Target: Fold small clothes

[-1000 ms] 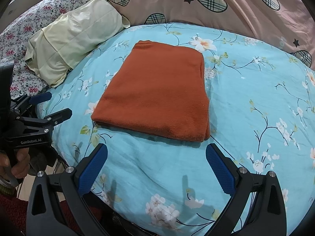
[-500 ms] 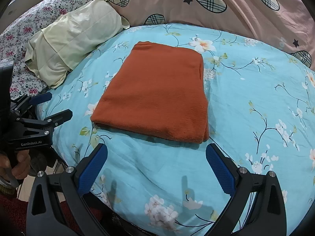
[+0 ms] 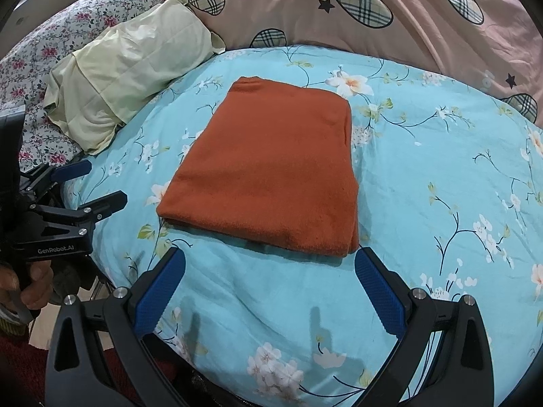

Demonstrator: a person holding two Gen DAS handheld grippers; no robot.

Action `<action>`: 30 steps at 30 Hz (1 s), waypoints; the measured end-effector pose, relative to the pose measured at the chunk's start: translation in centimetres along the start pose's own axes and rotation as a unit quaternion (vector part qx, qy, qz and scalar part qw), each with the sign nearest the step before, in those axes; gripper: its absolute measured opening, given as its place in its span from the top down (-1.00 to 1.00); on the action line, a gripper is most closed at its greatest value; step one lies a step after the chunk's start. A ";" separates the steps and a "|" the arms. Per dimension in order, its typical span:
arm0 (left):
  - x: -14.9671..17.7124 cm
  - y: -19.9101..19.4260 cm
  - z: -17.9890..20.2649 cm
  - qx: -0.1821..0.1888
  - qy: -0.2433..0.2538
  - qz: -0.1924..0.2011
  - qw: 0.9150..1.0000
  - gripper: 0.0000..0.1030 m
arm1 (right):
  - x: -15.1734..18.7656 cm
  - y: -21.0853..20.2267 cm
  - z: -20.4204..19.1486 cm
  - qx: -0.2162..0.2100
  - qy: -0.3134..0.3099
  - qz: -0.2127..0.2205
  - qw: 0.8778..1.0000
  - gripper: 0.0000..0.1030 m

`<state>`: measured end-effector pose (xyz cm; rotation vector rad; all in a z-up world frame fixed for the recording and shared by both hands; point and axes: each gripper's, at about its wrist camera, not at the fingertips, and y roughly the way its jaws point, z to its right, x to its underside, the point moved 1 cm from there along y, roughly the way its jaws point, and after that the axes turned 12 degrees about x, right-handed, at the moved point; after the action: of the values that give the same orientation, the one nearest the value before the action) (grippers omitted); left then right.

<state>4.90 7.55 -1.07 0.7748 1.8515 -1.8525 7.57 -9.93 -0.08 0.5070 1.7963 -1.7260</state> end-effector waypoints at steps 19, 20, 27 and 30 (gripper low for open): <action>-0.7 0.6 0.0 0.002 0.005 0.001 1.000 -0.82 | -0.9 0.6 0.6 0.006 -0.001 0.005 1.000 -0.94; -0.9 0.7 0.0 0.002 0.006 0.001 1.000 -0.82 | -1.1 0.7 0.7 0.006 0.000 0.005 1.000 -0.94; -1.7 1.2 0.0 -0.001 0.012 0.009 1.000 -0.82 | -1.7 1.4 1.1 0.004 0.001 0.004 1.000 -0.94; -2.0 1.3 0.1 -0.004 0.015 0.010 1.000 -0.82 | -1.9 1.6 1.2 0.004 0.000 0.005 1.000 -0.94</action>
<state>7.25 7.25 -0.82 0.8201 1.8606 -1.8297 10.18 -10.76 -0.02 0.5180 1.7858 -1.7272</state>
